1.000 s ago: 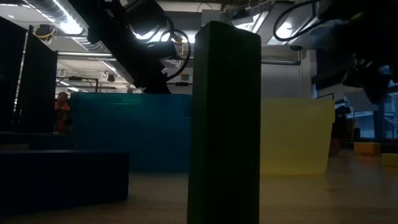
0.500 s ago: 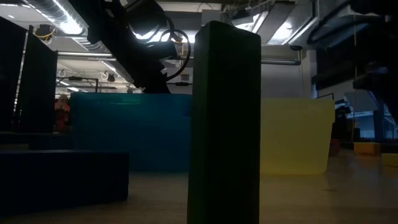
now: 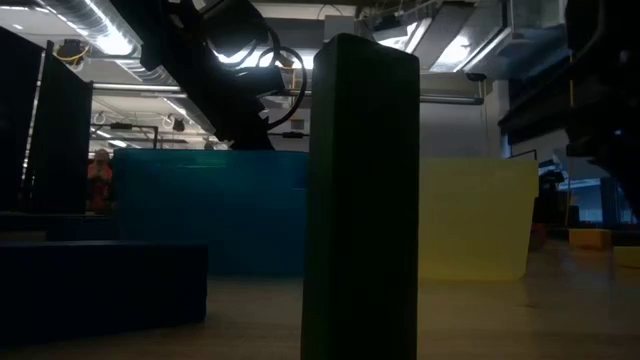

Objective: Sort blocks by size
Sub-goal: Put the yellow cylindrical block into the orange bin

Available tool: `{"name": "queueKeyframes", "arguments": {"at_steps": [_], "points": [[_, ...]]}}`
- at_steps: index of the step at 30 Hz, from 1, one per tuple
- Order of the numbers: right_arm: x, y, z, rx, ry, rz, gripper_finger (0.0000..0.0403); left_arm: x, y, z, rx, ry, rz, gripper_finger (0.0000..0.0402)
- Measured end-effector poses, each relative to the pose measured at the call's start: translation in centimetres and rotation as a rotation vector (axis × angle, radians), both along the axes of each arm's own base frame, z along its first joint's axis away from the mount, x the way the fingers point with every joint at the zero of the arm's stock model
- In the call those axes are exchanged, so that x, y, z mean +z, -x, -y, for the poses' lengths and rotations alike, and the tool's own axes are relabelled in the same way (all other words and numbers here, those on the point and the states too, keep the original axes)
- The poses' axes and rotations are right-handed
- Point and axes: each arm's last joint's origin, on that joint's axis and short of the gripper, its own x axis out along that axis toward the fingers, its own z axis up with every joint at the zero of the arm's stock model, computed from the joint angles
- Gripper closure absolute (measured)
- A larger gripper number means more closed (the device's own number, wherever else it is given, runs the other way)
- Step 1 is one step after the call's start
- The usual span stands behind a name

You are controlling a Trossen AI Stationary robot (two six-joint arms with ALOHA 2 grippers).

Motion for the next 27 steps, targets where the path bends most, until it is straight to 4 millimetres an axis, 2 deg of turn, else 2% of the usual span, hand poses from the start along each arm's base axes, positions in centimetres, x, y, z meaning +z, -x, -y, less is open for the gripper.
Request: {"name": "queueKeyframes", "arguments": {"at_steps": [6, 7, 14, 21, 27], "points": [[-0.1, -0.2, -0.1, 0.000, -0.008, 0.008, 0.0262, 0.1, -0.1, 0.0, 0.000, -0.002, 0.010, 0.0196], [-0.1, -0.2, -0.1, -0.001, -0.011, 0.013, 0.0268, 0.1, -0.1, 0.0, -0.002, -0.003, 0.011, 0.0196], [0.4, -0.6, -0.2, -0.001, 0.015, 0.051, 0.0268, 0.5, -0.2, 0.0, -0.030, -0.035, 0.029, 0.0196], [3.7, -3.0, -0.4, 0.067, 0.125, 0.237, 0.0267, 2.2, 0.3, 0.0, -0.035, -0.054, 0.096, 0.0196], [6.8, -5.5, 1.5, 0.081, 0.242, 0.380, 0.0261, 5.2, 1.8, 0.2, -0.029, -0.068, 0.202, 0.0196]]}}
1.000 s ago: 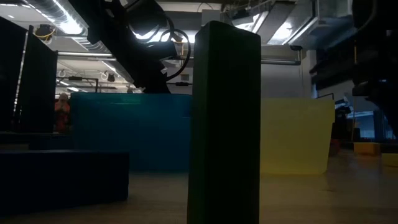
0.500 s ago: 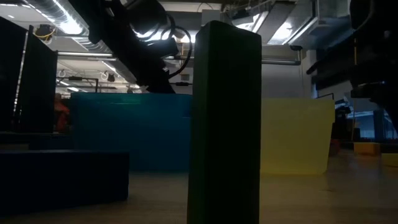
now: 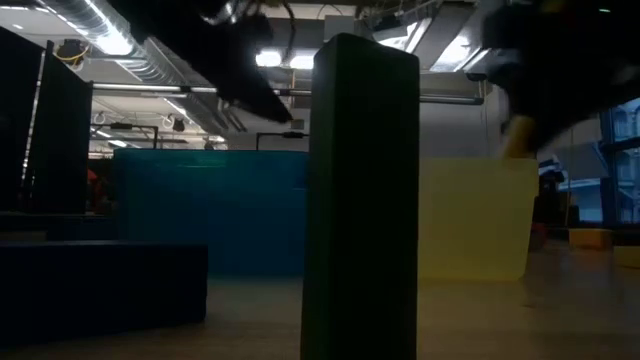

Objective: Sort blocks by size
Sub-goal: Put the yellow cylindrical block into the orange bin

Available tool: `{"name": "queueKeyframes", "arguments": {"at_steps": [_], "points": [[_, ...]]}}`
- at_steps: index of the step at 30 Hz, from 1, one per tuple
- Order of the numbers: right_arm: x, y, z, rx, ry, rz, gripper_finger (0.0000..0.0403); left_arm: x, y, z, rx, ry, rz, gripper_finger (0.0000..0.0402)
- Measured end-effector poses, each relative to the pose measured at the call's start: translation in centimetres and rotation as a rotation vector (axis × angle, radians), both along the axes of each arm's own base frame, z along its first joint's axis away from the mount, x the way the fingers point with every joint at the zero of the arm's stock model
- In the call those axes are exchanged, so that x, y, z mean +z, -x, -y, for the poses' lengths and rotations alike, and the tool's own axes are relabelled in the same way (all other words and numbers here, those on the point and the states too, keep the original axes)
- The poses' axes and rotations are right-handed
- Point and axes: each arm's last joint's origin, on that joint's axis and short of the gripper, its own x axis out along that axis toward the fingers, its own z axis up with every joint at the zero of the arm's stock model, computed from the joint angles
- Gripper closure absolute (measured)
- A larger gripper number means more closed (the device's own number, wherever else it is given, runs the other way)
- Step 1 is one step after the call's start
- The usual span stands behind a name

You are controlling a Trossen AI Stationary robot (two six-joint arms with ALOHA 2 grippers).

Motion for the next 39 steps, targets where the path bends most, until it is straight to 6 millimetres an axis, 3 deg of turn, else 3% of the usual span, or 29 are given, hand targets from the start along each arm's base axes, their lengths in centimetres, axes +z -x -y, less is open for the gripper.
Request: {"name": "queueKeyframes", "arguments": {"at_steps": [6, 11, 15, 21, 28, 39], "points": [[1.9, -3.4, 2.5, 0.110, 0.024, 0.221, 0.0260, 2.2, 2.6, 0.1, 0.046, -0.015, 0.009, 0.0196], [2.3, -6.8, 4.9, 0.232, 0.060, 0.422, 0.0259, 3.2, 4.9, 0.0, 0.220, -0.002, 0.005, 0.0196], [1.5, -9.5, 7.3, 0.272, 0.109, 0.533, 0.0258, 3.4, 6.4, 0.0, 0.342, 0.054, 0.013, 0.0196], [-1.4, -12.9, 11.0, 0.225, 0.137, 0.639, 0.0255, 2.9, 7.5, 0.1, 0.414, 0.110, -0.035, 0.0196], [-4.2, -15.0, 13.4, 0.168, 0.178, 0.722, 0.0254, 2.2, 8.4, -0.6, 0.646, 0.234, 0.011, 0.0196], [-5.2, -15.8, 13.3, 0.186, 0.165, 0.765, 0.0228, 0.7, 11.5, -2.1, 1.060, 0.378, -0.055, 0.0196]]}}
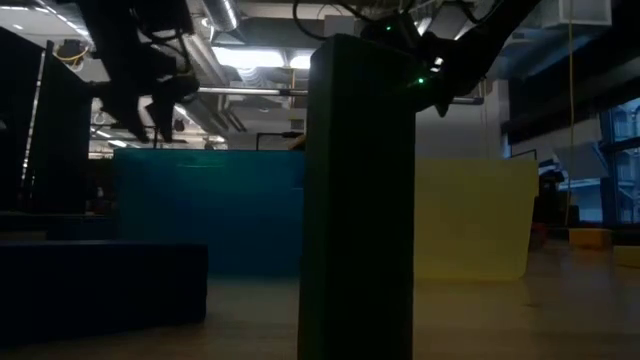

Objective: Sort blocks by size
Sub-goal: Put the yellow cylindrical block into the orange bin, then put the green cylindrical block into the orange bin

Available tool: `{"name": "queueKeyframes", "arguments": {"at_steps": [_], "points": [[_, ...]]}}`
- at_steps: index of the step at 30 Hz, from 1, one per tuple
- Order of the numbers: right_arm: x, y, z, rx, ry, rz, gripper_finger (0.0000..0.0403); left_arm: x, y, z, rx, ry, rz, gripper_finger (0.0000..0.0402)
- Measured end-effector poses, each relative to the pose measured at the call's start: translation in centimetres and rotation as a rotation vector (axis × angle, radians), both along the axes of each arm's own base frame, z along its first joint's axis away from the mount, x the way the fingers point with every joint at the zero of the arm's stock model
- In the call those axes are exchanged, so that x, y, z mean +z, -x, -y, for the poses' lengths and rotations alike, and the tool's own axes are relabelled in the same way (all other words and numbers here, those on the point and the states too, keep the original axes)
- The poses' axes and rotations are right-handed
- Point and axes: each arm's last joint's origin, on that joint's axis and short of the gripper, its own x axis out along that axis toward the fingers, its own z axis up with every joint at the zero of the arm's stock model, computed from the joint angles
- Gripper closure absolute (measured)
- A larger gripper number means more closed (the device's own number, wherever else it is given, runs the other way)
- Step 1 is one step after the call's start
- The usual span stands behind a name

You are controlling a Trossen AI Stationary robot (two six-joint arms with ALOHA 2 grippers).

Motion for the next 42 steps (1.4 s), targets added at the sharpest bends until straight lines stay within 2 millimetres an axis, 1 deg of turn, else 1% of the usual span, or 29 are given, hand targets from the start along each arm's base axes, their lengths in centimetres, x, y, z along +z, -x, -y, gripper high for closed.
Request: {"name": "queueKeyframes", "arguments": {"at_steps": [5, 9, 11, 14, 18, 22, 27, 31, 34, 38, 42], "points": [[0.3, -0.1, 0.0, 0.000, 0.005, 0.034, 0.0193, -0.3, 1.0, -0.1, 0.102, 0.042, -0.028, 0.0196], [0.4, -0.1, 0.0, -0.013, 0.010, 0.042, 0.0174, -0.3, 1.1, -0.3, 0.158, 0.049, -0.006, 0.0196], [0.4, -0.1, 0.2, -0.064, 0.029, 0.041, 0.0170, -0.4, 1.2, -0.4, 0.175, 0.051, 0.000, 0.0196], [0.9, 0.2, 0.5, -0.194, 0.093, 0.031, 0.0170, -0.5, 1.1, -0.6, 0.202, 0.057, 0.002, 0.0196], [2.7, 1.3, 0.8, -0.321, 0.209, -0.008, 0.0176, -1.0, 0.9, -1.1, 0.244, 0.108, 0.000, 0.0196], [5.1, 2.7, 0.7, -0.354, 0.262, -0.035, 0.0183, -1.7, 0.6, -1.9, 0.267, 0.155, -0.040, 0.0196], [8.1, 5.1, 0.5, -0.401, 0.322, -0.072, 0.0189, -2.6, 0.4, -3.1, 0.323, 0.198, -0.083, 0.0196], [10.0, 7.0, 0.3, -0.456, 0.342, -0.088, 0.0189, -3.3, 0.4, -4.1, 0.344, 0.247, -0.116, 0.0196], [11.0, 8.4, 0.2, -0.484, 0.355, -0.119, 0.0189, -3.7, 0.5, -4.9, 0.366, 0.260, -0.134, 0.0196], [12.2, 10.4, 0.9, -0.514, 0.354, -0.148, 0.0189, -4.1, 0.6, -6.0, 0.381, 0.275, -0.141, 0.0196], [13.2, 12.5, 2.4, -0.584, 0.347, -0.173, 0.0189, -4.5, 0.8, -7.0, 0.391, 0.315, -0.121, 0.0196]]}}
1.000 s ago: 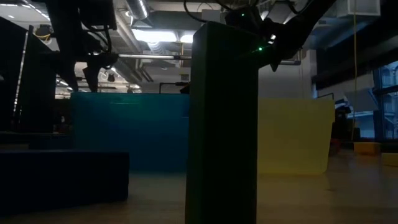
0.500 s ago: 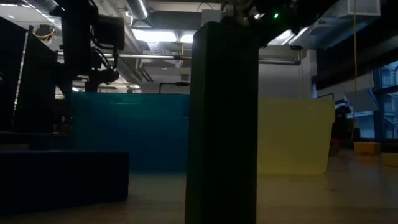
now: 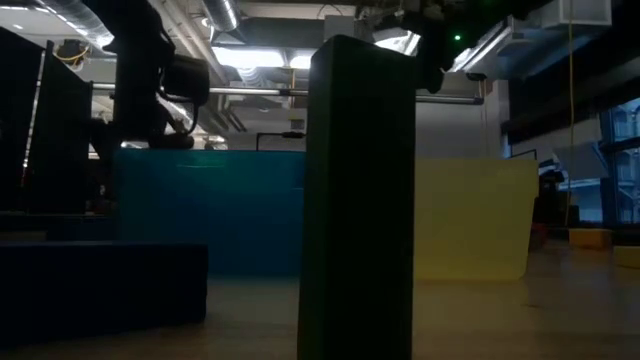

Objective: Sort blocks by size
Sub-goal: Put the green cylindrical block into the orange bin

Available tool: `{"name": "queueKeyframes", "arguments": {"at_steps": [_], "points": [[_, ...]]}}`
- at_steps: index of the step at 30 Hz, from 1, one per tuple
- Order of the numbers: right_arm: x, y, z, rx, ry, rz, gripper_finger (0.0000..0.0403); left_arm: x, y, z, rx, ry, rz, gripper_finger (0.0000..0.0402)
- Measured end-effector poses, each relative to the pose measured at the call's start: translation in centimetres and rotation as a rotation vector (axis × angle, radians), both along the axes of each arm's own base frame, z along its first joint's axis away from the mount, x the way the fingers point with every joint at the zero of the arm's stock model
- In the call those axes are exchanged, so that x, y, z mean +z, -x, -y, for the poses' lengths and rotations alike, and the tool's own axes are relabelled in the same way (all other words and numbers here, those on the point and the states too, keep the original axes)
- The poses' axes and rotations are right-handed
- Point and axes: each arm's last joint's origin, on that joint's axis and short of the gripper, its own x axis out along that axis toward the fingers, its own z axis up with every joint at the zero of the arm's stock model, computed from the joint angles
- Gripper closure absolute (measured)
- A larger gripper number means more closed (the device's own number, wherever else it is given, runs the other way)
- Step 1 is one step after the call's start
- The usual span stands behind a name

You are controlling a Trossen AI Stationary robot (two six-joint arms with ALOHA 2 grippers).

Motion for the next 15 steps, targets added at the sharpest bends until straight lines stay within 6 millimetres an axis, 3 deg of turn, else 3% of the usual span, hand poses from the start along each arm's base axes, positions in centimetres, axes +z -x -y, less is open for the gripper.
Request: {"name": "queueKeyframes", "arguments": {"at_steps": [8, 15], "points": [[-0.2, 3.9, 3.6, -0.118, -0.186, 0.015, 0.0189, -1.1, 0.4, -1.7, 0.041, 0.065, -0.007, 0.0196], [-1.0, 5.8, 5.7, -0.153, -0.357, 0.034, 0.0189, -2.8, 0.8, -3.2, 0.078, 0.131, -0.048, 0.0196]]}}
